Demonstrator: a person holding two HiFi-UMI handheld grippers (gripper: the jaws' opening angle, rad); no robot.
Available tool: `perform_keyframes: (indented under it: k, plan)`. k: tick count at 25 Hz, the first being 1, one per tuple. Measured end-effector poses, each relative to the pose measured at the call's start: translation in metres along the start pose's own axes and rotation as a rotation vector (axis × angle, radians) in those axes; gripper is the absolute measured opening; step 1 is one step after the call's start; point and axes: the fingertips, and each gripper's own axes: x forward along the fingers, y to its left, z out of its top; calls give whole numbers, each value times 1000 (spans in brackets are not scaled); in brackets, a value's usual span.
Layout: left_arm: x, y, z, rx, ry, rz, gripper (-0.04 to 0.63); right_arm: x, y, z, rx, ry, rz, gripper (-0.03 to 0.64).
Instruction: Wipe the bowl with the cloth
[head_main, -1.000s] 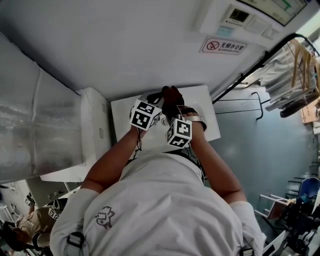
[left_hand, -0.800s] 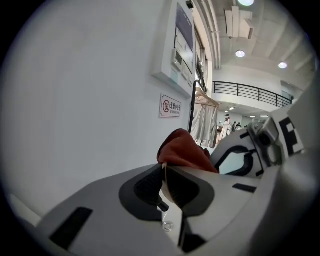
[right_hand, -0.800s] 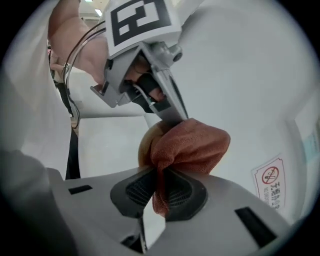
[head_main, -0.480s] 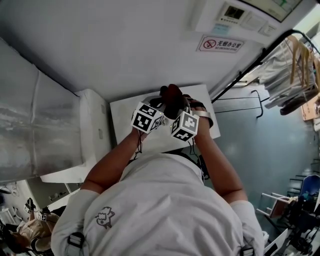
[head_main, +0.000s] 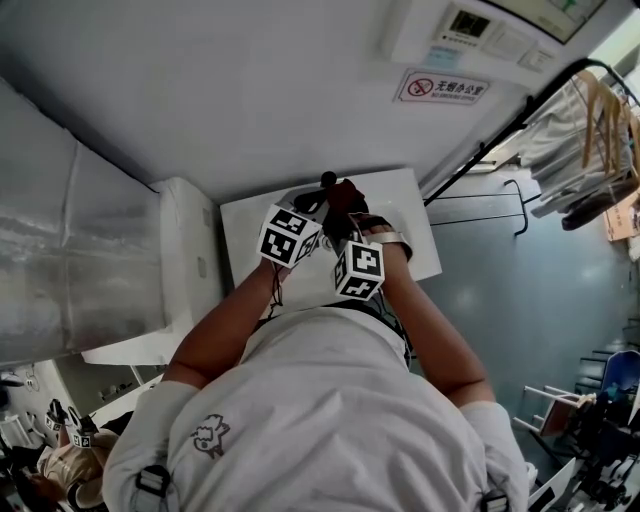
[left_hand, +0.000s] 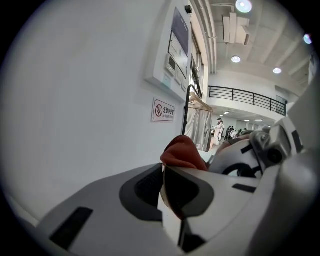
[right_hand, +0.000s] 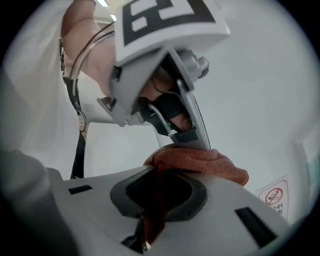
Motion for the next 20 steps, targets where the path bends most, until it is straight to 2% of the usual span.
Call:
perform_keyframes:
  k: [3,8,15,20]
  plan:
    - [-3,14,-2,-12,-3,12,26,-10,7,-3,-17,8,19,51]
    - [-8,38,-5,-49,-2,46,25,-31,8,-19,31,27,35,51]
    - [-23,78,-12,-109,-2,108,21,-76,-29,-60,153,48,-70,51]
    - [-32,82,-20,-211,-29,45,21,-104,-57,-96,242,60,-125,52]
